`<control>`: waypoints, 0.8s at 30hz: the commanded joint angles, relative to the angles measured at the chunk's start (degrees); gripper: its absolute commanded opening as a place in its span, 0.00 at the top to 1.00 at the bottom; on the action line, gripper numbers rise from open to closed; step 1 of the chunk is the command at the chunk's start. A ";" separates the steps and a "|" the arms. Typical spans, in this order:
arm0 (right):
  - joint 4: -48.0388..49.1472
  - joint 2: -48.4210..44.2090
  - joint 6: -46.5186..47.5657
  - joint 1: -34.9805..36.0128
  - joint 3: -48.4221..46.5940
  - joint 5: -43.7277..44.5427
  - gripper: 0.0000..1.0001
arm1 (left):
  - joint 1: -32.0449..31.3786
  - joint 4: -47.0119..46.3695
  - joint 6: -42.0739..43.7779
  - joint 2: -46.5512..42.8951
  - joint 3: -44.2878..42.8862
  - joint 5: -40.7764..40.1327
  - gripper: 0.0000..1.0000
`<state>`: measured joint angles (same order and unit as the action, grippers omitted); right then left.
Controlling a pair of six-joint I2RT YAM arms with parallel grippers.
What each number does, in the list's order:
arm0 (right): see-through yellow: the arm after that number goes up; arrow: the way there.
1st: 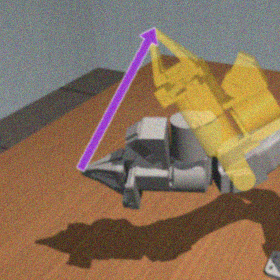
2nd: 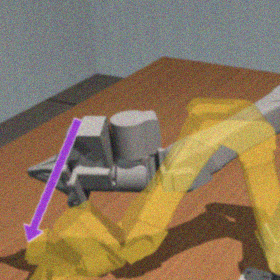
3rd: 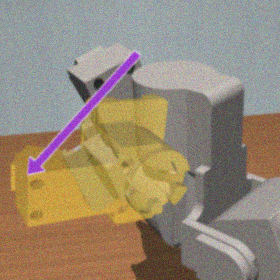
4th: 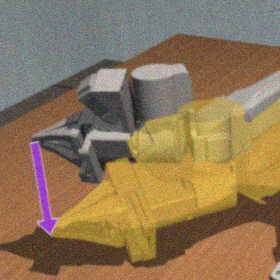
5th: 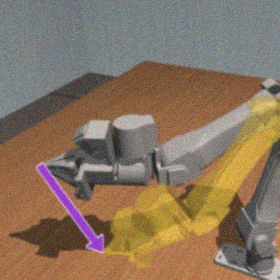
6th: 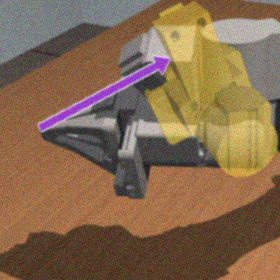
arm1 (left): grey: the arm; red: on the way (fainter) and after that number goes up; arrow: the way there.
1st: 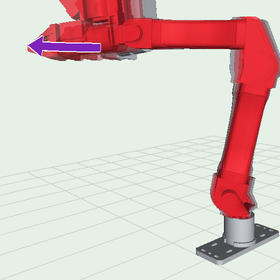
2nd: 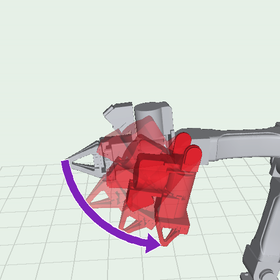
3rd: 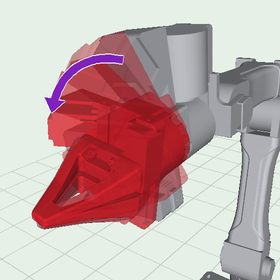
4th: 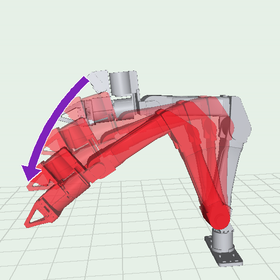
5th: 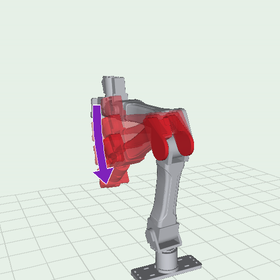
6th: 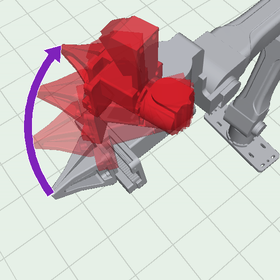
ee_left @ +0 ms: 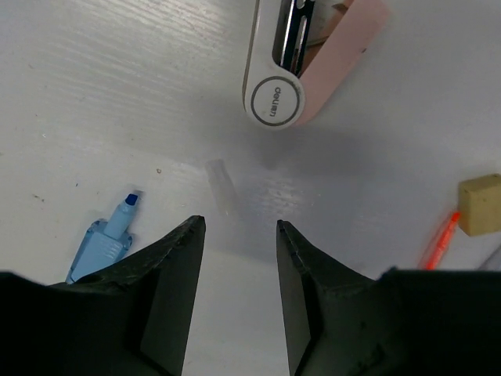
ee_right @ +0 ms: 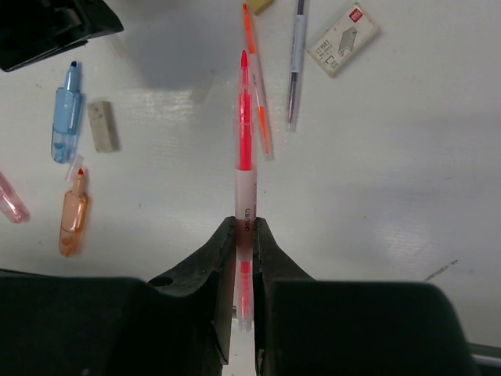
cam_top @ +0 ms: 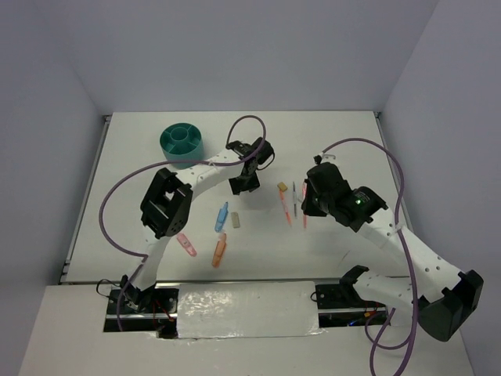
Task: Sort the stationery into containers
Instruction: Close the pen cap on the pen.
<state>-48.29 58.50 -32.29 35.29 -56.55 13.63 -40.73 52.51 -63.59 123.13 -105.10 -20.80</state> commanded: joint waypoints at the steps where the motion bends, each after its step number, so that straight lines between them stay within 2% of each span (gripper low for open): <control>1: -0.66 -2.51 1.62 -0.57 -0.13 -1.32 0.99 | -0.49 4.44 -3.91 1.75 -3.36 -2.23 0.46; 5: -0.22 -3.30 2.15 -0.66 0.13 -2.11 0.99 | -0.49 3.74 -4.61 2.81 -2.31 -2.67 0.50; 8: -0.84 -3.30 2.85 -0.57 -0.57 -2.20 0.99 | -0.40 3.22 -4.79 3.87 -1.26 -1.80 0.60; 24: -1.54 -0.93 5.75 -0.57 -3.65 -2.73 0.99 | 1.88 -2.77 -3.12 4.75 2.79 0.76 0.55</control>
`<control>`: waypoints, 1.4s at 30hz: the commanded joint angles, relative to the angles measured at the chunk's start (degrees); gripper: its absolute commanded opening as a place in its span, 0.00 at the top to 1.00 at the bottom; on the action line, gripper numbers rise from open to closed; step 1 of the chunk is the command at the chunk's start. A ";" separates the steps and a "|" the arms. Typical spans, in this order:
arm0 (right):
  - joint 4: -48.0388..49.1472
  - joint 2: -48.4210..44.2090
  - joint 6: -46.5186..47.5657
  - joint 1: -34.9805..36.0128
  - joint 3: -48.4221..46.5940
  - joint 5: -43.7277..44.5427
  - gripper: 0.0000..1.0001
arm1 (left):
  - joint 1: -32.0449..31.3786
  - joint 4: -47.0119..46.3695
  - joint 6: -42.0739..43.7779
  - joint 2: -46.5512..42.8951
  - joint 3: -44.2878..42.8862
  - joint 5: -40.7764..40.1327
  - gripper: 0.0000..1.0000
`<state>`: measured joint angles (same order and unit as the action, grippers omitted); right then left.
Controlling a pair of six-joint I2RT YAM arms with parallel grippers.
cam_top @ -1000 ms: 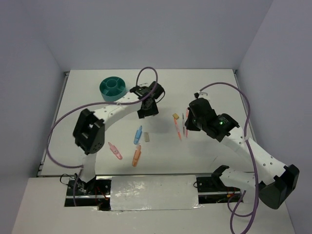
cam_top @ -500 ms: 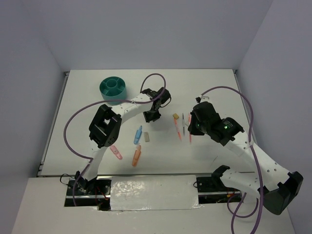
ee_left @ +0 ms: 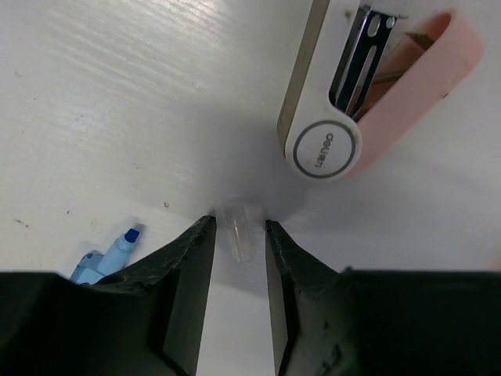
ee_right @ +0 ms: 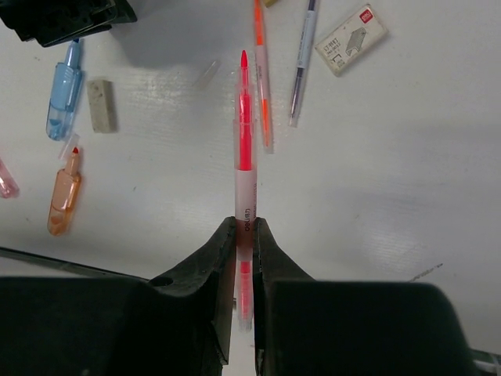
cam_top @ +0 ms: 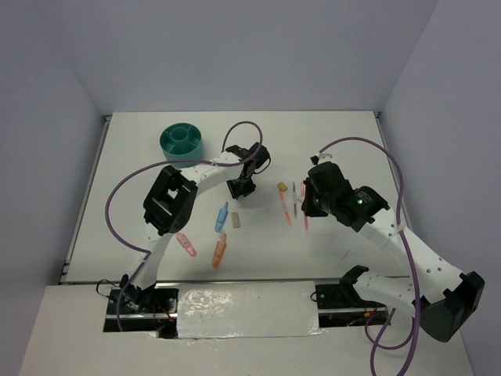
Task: Sort the stationery into containers
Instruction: Close the pen cap on the pen.
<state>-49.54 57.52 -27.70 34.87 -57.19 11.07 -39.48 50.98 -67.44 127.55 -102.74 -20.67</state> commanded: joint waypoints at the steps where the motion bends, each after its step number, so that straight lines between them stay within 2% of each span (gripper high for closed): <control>1: -0.38 0.14 1.25 -0.16 -3.28 -0.17 0.99 | 0.72 -1.41 0.64 0.33 1.04 0.71 0.56; 6: -0.91 0.75 1.69 -0.16 -5.12 0.00 0.99 | 1.16 -1.94 0.47 0.07 2.54 0.80 0.57; 15: -1.96 1.19 1.95 -0.16 -7.67 0.09 0.99 | 0.73 -2.38 -0.23 0.25 3.86 2.47 0.66; 19: -2.05 1.11 1.51 -0.16 -8.55 -0.96 0.99 | 0.55 -3.08 -0.41 -0.45 6.58 3.44 0.88; 21: -1.79 0.76 1.34 -0.16 -8.90 -2.10 0.99 | 0.46 -3.17 -0.41 -1.86 7.29 3.96 0.93; 22: -1.35 0.67 1.42 -0.24 -8.99 -3.85 0.99 | 0.29 -3.26 -0.24 -2.65 8.16 4.14 0.99; 26: 1.80 -1.09 1.95 -0.24 -8.21 -10.09 1.00 | 0.20 -5.88 1.08 -12.02 10.80 5.81 1.00; 31: 8.13 -4.08 1.43 -0.33 -6.71 -16.86 1.00 | 0.02 -19.15 10.82 -27.41 14.40 6.70 1.00; 32: 8.84 -4.51 1.08 -0.42 -7.06 -19.57 1.00 | 0.28 -21.08 12.49 -32.92 15.02 6.87 1.00; 34: 12.25 -5.13 -1.20 -0.33 -7.32 -23.09 1.00 | 2.12 -31.00 18.73 -38.48 18.26 10.62 1.00; 36: 16.64 -6.45 -4.10 -0.24 -5.84 -29.92 1.00 | 4.75 -39.42 22.33 -46.49 22.99 20.27 1.00; 38: 27.87 -8.81 -9.37 0.28 -1.89 -35.04 1.00 | 6.69 -48.40 22.18 -52.82 25.30 29.60 1.00; 39: 31.75 -9.26 -11.04 0.89 -0.57 -38.37 1.00 | 8.79 -51.39 20.35 -54.41 27.48 33.11 1.00; 42: 39.34 -8.48 -12.99 5.27 -0.72 -39.11 1.00 | 12.14 -65.72 13.07 -57.85 31.09 44.81 1.00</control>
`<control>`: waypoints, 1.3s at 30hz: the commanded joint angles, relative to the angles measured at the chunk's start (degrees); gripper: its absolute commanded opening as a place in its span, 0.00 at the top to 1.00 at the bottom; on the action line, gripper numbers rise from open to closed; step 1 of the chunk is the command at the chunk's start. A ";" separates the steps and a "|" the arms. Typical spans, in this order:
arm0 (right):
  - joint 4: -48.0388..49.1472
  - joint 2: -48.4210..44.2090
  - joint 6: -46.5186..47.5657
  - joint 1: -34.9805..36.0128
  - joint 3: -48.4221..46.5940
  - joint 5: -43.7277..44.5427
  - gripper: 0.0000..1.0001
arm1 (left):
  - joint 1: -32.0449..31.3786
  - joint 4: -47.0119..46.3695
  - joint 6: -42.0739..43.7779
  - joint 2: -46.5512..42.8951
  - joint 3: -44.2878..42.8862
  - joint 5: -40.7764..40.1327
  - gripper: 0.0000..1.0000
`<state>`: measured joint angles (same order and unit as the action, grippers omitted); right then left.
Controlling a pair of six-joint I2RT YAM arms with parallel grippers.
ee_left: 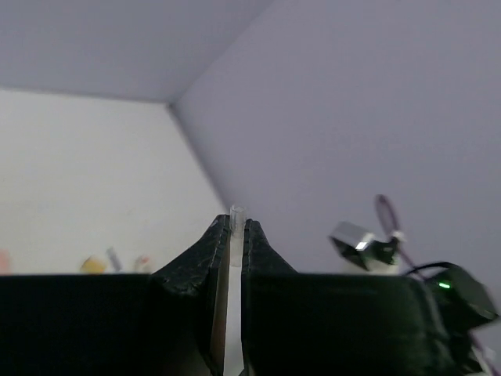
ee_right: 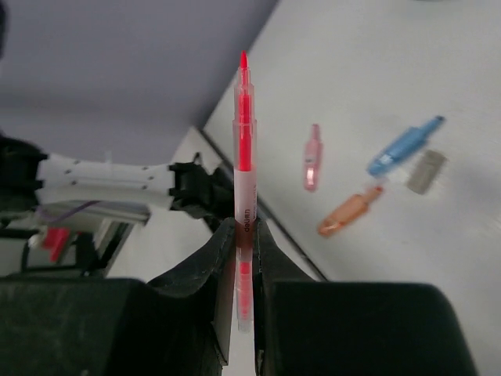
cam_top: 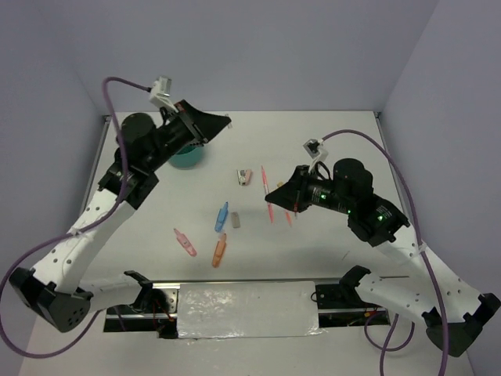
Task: Sort the stationery into containers
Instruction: Close the pen cap on the pen.
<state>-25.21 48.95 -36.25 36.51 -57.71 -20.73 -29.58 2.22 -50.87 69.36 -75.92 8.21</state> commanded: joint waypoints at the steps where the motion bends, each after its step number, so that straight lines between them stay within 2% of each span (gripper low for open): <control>1: 14.76 0.79 -2.96 5.22 -1.16 -5.39 1.00 | 2.60 -19.25 -5.01 0.16 4.38 18.14 1.00; 3: 13.53 2.90 -1.90 8.29 -4.42 -2.92 1.00 | 2.78 -24.88 -8.52 0.25 4.55 22.70 1.00; 6: 15.62 2.91 -2.42 8.49 -4.43 -0.37 1.00 | 2.78 -31.64 -12.75 0.25 5.87 25.97 1.00; 9: 14.85 2.55 -1.02 8.66 -5.47 2.27 1.00 | 2.86 -31.48 -12.93 -0.45 6.92 25.98 1.00; 14: 13.17 3.26 -0.93 8.75 -6.71 2.36 1.00 | 2.86 -33.68 -14.78 -1.68 9.91 26.25 1.00; 39: 11.68 4.22 0.04 8.66 -7.06 4.03 1.00 | 2.69 -37.55 -18.03 -2.74 14.40 26.68 0.99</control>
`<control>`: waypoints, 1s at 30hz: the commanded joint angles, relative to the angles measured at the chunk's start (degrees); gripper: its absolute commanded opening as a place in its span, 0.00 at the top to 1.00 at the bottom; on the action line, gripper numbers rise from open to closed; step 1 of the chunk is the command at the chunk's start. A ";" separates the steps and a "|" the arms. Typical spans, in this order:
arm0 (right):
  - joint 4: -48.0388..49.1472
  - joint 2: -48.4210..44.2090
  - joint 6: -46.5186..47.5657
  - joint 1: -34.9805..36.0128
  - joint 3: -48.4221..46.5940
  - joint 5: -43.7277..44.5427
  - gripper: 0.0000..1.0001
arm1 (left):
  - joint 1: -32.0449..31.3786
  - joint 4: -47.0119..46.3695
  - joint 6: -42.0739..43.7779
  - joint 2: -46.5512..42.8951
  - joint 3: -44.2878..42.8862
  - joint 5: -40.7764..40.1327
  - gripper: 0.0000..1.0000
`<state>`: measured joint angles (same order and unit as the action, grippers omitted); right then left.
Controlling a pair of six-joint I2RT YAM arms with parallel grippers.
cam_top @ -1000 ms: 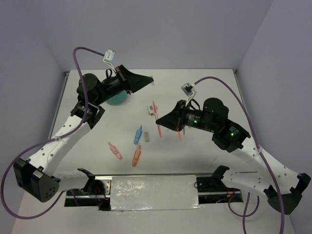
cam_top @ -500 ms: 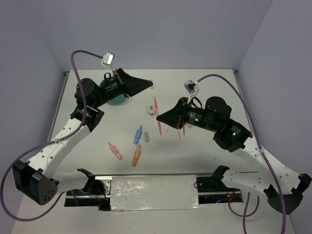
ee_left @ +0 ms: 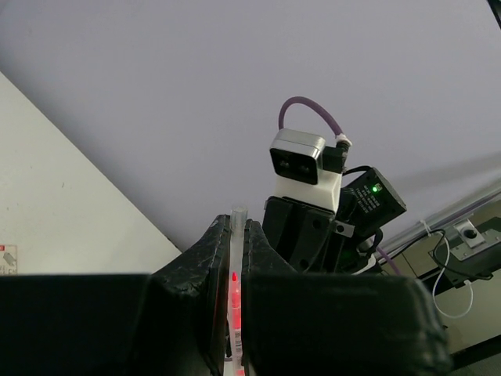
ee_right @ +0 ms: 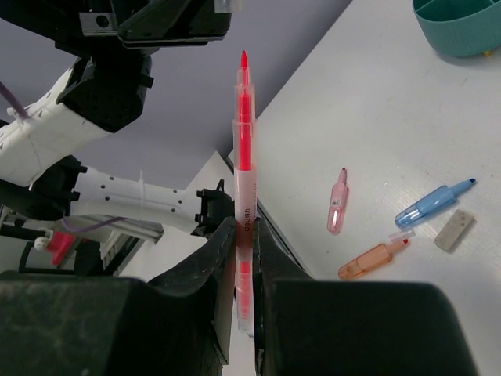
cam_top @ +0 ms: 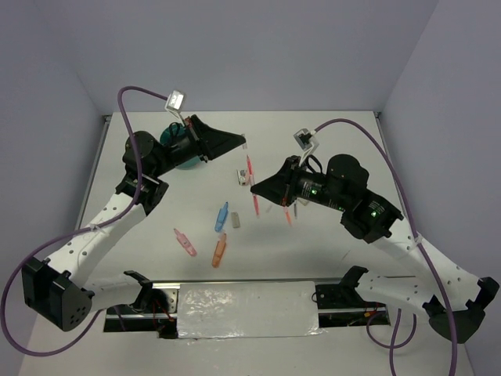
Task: Sort the stationery into containers
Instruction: Close the pen cap on the pen.
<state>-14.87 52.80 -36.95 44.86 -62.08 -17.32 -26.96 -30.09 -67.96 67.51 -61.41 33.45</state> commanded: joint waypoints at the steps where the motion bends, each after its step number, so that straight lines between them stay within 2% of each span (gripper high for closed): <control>1: 1.34 0.47 0.74 0.40 -2.78 0.88 1.00 | -0.02 -5.42 -1.12 -0.71 -0.03 1.61 0.99; 30: -0.42 3.89 1.79 0.14 -6.12 3.17 1.00 | -0.46 -4.28 -0.06 0.87 -0.64 2.58 1.00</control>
<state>-15.75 56.23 -35.92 44.86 -65.60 -15.38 -27.18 -30.94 -68.97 68.27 -61.41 34.41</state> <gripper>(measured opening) 0.154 0.173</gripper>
